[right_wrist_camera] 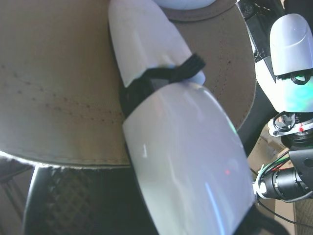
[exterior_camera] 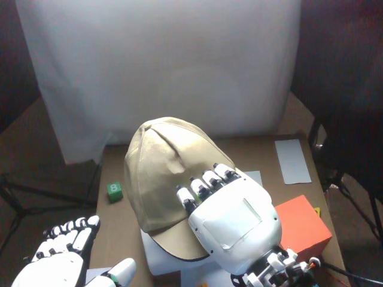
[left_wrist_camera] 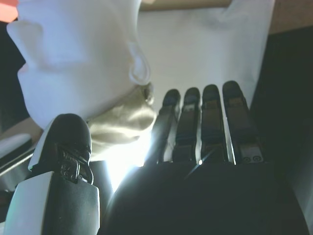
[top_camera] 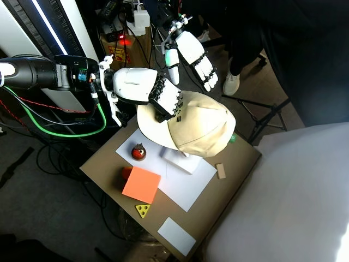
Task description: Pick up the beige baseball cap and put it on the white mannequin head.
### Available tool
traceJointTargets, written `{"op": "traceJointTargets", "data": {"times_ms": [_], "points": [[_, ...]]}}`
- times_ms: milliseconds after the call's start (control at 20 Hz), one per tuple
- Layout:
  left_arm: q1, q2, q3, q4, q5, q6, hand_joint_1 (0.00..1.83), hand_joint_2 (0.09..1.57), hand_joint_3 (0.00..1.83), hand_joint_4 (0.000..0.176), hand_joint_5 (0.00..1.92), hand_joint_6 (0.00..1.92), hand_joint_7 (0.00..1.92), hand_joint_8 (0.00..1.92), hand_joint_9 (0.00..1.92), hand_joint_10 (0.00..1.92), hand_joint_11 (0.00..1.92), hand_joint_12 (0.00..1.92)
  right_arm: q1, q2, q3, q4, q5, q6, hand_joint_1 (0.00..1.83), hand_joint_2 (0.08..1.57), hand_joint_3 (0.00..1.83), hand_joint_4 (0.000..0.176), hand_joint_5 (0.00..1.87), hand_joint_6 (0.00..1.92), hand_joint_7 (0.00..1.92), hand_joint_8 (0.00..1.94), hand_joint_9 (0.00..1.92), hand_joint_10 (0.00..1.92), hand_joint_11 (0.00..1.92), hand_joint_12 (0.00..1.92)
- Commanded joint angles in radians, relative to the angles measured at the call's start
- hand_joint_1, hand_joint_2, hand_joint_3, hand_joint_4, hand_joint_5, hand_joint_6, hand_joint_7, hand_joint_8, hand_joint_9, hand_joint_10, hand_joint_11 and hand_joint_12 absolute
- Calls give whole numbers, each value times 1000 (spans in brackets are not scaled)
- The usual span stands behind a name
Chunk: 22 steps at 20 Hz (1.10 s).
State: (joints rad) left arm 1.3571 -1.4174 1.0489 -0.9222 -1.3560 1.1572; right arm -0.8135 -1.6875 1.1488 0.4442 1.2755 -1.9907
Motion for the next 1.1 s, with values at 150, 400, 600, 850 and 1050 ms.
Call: {"op": "traceJointTargets", "data": {"times_ms": [150, 400, 600, 850, 1050], "points": [[1, -1, 6, 32, -103, -5, 0, 1201, 1, 0, 30, 3, 0, 0, 0, 0, 1, 27, -8, 4, -4, -45, 55, 0, 1358, 1176, 1, 0, 780, 1131, 837, 1148, 850, 1442, 811, 1435], [2, -6, 5, 24, -103, -13, 0, 1201, 1, 0, 29, 2, 0, 0, 0, 0, 23, 37, -11, 10, -10, -52, 54, 0, 1070, 1153, 0, 0, 647, 640, 749, 401, 570, 824, 468, 1523], [3, -8, 3, 25, -104, -16, 0, 1201, 1, 0, 31, 2, 0, 0, 0, 0, 5, 30, -31, 22, -31, -75, 55, -16, 943, 1102, 0, 0, 590, 95, 615, 57, 452, 362, 172, 1335], [5, -8, 4, 24, -106, -17, 0, 1206, 2, 0, 1, 0, 0, 0, 0, 0, 24, 48, -81, 55, -80, -77, 31, -32, 680, 984, 0, 45, 222, 0, 201, 0, 161, 0, 0, 565], [7, -10, 3, 23, -106, -27, 0, 1203, 0, 0, 0, 0, 0, 0, 0, 0, 7, 50, -137, 78, -140, -77, 0, -65, 567, 998, 2, 57, 139, 1, 97, 1, 55, 4, 0, 303]]}}
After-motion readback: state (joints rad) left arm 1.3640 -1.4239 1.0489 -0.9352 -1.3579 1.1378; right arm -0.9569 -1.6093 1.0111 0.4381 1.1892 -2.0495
